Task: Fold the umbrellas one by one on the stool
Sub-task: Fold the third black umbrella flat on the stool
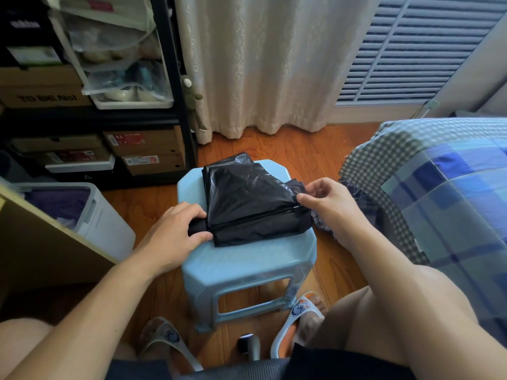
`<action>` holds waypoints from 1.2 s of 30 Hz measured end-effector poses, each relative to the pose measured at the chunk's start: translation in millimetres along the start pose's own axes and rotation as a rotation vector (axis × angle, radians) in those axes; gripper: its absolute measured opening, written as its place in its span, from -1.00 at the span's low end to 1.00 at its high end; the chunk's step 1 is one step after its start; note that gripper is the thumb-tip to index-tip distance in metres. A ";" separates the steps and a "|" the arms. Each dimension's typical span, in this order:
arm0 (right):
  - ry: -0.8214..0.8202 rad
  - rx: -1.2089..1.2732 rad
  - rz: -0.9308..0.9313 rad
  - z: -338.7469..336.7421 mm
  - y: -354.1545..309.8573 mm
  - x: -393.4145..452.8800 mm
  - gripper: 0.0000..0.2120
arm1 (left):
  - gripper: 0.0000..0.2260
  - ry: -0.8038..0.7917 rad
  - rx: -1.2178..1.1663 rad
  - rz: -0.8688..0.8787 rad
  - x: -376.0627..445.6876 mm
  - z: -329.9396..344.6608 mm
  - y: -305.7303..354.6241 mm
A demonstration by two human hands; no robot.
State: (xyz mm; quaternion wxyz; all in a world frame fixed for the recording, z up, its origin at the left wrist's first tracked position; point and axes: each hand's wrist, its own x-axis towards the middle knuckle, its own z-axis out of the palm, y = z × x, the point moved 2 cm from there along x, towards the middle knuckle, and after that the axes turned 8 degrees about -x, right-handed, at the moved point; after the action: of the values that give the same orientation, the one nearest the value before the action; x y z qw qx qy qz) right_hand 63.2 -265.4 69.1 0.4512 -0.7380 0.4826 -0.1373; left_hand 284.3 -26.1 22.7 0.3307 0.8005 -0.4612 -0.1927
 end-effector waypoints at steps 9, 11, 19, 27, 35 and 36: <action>0.079 0.089 -0.057 -7.0 -3.5 -13.8 -0.91 | -0.78 -0.003 -0.010 -0.008 -0.1 0.5 1.0; 0.068 0.090 -0.077 -6.0 -5.2 -16.0 -0.91 | -0.77 -0.004 -0.014 -0.007 -0.8 0.7 0.7; 0.062 0.090 -0.127 -9.2 -11.6 -19.0 -0.91 | -0.77 -0.007 -0.010 -0.008 -0.2 1.1 0.5; 0.231 -0.145 -0.347 -0.8 -20.2 1.6 -0.89 | -0.75 -0.017 0.022 0.013 -0.6 0.9 2.5; 0.058 -0.142 -0.148 6.4 -18.0 21.8 -0.77 | -0.77 -0.007 0.003 -0.004 -1.8 -1.1 4.7; 0.005 -0.158 -0.108 7.4 -15.8 23.3 -0.75 | -0.77 -0.005 -0.003 -0.012 -1.7 -1.7 4.9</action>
State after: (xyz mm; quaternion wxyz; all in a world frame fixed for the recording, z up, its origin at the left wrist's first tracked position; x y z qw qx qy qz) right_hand 88.8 -279.0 72.2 0.3823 -0.7960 0.4524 -0.1247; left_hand 281.6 -25.7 27.4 0.3294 0.8022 -0.4571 -0.1974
